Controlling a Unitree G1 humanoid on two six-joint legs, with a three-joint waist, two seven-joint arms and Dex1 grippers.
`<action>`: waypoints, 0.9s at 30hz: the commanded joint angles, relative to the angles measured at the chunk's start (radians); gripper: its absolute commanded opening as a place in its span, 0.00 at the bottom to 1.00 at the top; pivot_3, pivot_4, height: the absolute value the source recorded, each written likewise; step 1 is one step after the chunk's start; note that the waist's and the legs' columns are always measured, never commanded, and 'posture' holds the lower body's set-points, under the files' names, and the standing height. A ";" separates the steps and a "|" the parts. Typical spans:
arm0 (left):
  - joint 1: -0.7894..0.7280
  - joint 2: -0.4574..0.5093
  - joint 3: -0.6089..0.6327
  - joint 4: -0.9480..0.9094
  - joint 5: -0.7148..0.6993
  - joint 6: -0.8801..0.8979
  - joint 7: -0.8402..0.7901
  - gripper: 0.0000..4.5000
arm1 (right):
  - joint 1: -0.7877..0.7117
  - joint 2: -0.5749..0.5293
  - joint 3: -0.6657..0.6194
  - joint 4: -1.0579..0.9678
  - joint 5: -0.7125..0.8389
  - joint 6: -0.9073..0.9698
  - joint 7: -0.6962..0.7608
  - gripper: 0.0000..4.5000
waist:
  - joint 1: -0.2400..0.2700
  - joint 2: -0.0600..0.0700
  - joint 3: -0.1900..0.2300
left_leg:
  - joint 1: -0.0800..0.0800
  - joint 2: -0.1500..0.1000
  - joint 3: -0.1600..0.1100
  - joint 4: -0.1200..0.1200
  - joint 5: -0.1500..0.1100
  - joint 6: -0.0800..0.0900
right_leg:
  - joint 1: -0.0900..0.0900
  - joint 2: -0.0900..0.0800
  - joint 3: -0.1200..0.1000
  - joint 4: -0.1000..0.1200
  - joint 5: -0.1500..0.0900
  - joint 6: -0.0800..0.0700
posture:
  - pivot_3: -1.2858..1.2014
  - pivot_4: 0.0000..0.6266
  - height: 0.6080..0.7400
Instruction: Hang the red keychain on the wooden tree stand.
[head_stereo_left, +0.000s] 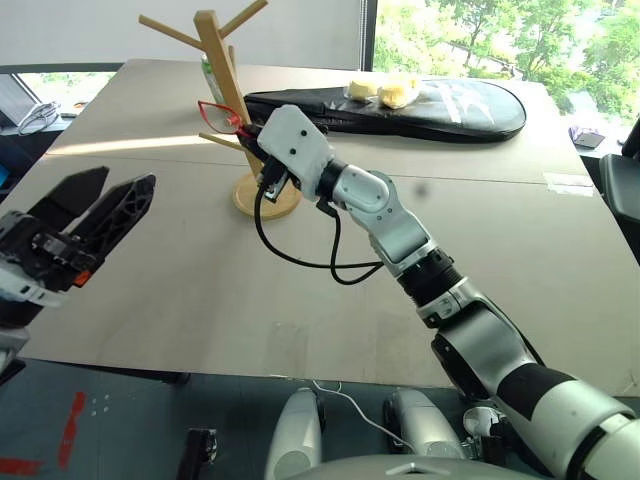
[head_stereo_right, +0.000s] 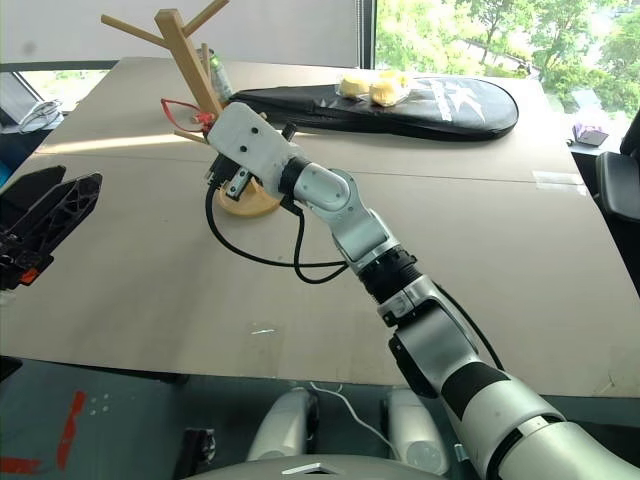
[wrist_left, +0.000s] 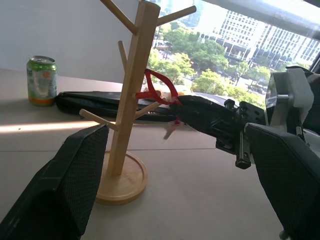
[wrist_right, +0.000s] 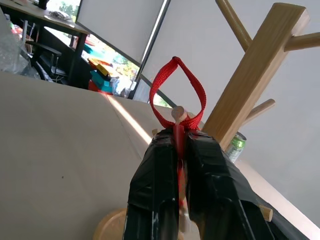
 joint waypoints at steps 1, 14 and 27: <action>-0.016 0.027 0.007 0.006 0.005 -0.025 -0.004 1.00 | -0.043 0.010 -0.013 0.010 -0.008 -0.011 -0.006 0.02 | 0.000 0.000 0.000 | 0.000 0.000 0.000 0.000 0.000 0.000 | 0.000 0.000 0.000 0.000 0.000 0.000 | 0.52 0.24 1.00; -0.063 0.050 -0.035 0.030 0.020 -0.023 -0.010 1.00 | -0.071 -0.018 -0.010 0.080 -0.039 0.035 0.027 0.02 | -0.001 0.000 0.000 | 0.000 0.000 0.000 0.000 0.000 0.000 | 0.000 0.000 0.000 0.000 0.000 0.000 | 0.52 0.24 1.00; -0.112 0.229 -0.140 0.184 0.142 0.077 -0.132 1.00 | 0.132 -0.362 -0.111 -0.383 0.191 0.376 0.395 0.99 | 0.004 0.000 0.002 | -0.001 0.000 0.000 0.000 0.000 0.000 | 0.000 0.000 -0.001 0.000 0.000 0.000 | 0.52 0.24 1.00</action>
